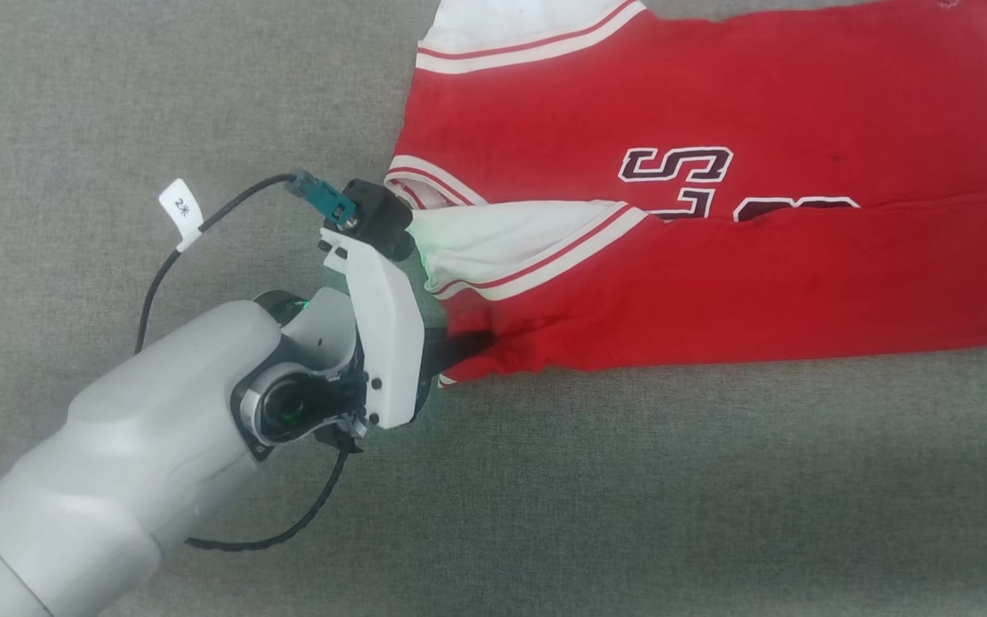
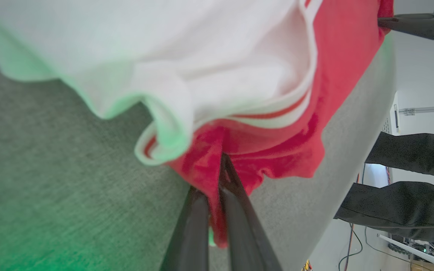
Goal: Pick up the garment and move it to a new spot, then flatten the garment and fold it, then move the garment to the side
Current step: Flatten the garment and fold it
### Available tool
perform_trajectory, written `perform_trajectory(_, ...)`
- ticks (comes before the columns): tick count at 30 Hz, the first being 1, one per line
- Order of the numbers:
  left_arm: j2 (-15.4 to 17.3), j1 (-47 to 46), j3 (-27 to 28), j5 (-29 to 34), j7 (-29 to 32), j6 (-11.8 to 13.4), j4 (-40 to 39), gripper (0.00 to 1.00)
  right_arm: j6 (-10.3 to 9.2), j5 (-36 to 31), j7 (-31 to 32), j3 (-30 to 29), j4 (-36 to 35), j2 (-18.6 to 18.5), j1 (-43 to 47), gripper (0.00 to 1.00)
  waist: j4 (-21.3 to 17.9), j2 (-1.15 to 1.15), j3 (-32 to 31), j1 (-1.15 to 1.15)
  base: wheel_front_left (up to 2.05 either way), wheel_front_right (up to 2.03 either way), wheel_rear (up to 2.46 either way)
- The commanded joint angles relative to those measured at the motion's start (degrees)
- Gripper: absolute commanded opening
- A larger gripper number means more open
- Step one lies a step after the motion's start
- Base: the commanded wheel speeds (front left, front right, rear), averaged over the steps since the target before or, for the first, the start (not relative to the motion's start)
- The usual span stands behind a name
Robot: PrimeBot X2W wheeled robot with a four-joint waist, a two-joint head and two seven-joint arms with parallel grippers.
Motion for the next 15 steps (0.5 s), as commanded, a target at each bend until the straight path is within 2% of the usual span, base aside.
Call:
perform_trajectory(1, -0.3, 1.1, -0.6, 1.3, -0.7, 0.2, 1.3, 0.0, -0.1, 0.3, -0.6, 0.9, 0.2, 1.7, 1.9, 0.0, 0.0, 0.0, -0.3, 0.0, 0.0, 0.0, 0.0)
perform_trajectory(8, 2.9, 3.9, 0.2, 2.3, -5.1, -0.5, -1.8, 0.0, -0.09, 1.1, -3.8, -0.3, -1.1, 0.2, 5.4, 0.0, -0.2, 0.0, -2.8, 0.0, 0.0, 0.0, 0.0)
perform_trajectory(15, 8.2, 8.4, -0.1, 1.9, -6.2, 0.9, -10.0, 0.0, -0.09, 3.0, -7.1, -0.6, -5.0, -3.1, 12.6, 0.0, -0.3, 0.0, -5.0, 0.0, 0.0, 0.0, 0.0)
